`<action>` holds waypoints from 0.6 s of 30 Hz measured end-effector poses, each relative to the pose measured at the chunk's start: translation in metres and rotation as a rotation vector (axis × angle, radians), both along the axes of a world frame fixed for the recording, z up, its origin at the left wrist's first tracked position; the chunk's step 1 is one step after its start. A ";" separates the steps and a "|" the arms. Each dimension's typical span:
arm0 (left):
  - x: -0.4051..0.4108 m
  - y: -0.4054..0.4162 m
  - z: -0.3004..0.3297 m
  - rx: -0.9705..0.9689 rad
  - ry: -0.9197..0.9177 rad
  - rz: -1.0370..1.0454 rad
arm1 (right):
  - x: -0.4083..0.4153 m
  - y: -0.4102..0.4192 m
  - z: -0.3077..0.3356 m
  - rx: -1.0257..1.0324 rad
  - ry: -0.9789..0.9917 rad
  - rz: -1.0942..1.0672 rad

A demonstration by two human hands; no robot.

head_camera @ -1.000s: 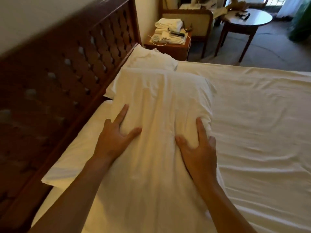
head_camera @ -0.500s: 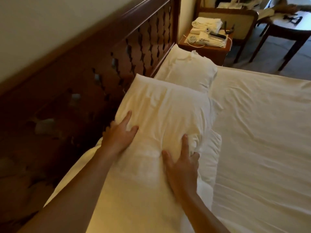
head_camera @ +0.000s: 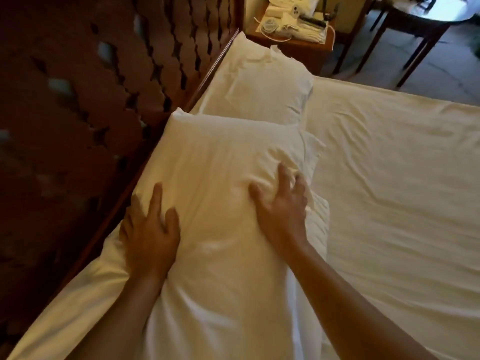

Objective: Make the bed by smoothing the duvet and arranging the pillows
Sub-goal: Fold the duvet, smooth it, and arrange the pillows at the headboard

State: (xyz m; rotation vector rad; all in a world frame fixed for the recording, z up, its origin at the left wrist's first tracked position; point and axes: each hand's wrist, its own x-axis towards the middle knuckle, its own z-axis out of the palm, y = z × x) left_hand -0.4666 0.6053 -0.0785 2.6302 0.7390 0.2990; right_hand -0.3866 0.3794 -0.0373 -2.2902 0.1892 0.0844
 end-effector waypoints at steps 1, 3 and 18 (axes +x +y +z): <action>-0.002 -0.001 -0.002 -0.002 -0.028 -0.005 | 0.022 -0.002 -0.004 -0.018 -0.034 0.038; -0.006 -0.003 -0.006 0.000 -0.061 -0.011 | 0.060 -0.009 -0.013 -0.013 -0.077 0.088; -0.008 -0.017 -0.013 0.081 0.015 0.038 | -0.031 -0.020 -0.006 0.275 0.237 -0.069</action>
